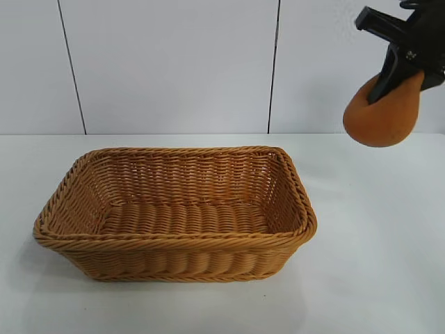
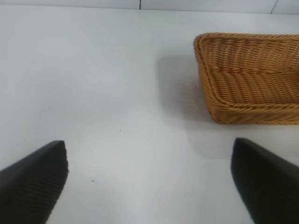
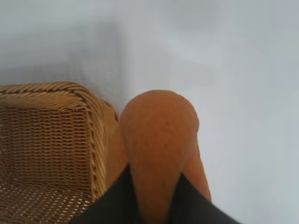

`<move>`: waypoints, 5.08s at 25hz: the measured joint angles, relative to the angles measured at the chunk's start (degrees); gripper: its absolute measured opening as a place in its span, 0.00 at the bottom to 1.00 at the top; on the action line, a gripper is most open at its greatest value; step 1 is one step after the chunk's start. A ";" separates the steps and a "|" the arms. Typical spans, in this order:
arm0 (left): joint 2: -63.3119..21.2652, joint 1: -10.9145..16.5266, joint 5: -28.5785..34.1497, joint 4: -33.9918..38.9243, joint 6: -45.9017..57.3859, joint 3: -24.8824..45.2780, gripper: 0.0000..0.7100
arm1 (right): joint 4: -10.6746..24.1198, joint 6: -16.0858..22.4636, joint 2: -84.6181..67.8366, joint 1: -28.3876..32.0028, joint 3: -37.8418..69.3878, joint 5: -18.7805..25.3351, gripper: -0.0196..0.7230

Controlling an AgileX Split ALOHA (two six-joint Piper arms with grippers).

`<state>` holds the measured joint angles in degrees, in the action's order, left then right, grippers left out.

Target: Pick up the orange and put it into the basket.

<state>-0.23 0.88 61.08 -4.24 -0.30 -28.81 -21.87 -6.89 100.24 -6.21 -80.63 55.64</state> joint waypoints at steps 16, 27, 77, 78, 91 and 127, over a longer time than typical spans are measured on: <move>0.00 0.00 0.00 0.00 0.00 0.00 0.95 | -0.29 4.04 5.87 -26.05 -2.78 -8.06 0.07; 0.00 0.00 -0.06 0.19 0.00 0.00 0.95 | -0.75 7.52 20.01 -29.71 -2.78 -17.01 0.07; 0.00 0.00 -0.06 0.19 0.00 0.00 0.95 | 23.26 8.00 7.45 3.64 -2.83 13.06 0.95; 0.00 0.00 -0.06 0.19 0.00 0.00 0.95 | 23.26 7.74 7.45 3.64 -2.83 13.40 0.95; 0.00 0.00 -0.06 0.19 0.00 0.00 0.95 | 22.34 7.26 -9.55 3.64 13.60 13.80 0.95; 0.00 0.00 0.00 0.15 0.00 0.00 0.95 | 20.71 6.12 -98.36 3.64 52.51 3.00 0.95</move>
<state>-0.23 0.88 61.09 -4.09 -0.30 -28.81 -1.16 -0.77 1.88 -2.57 -28.12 58.64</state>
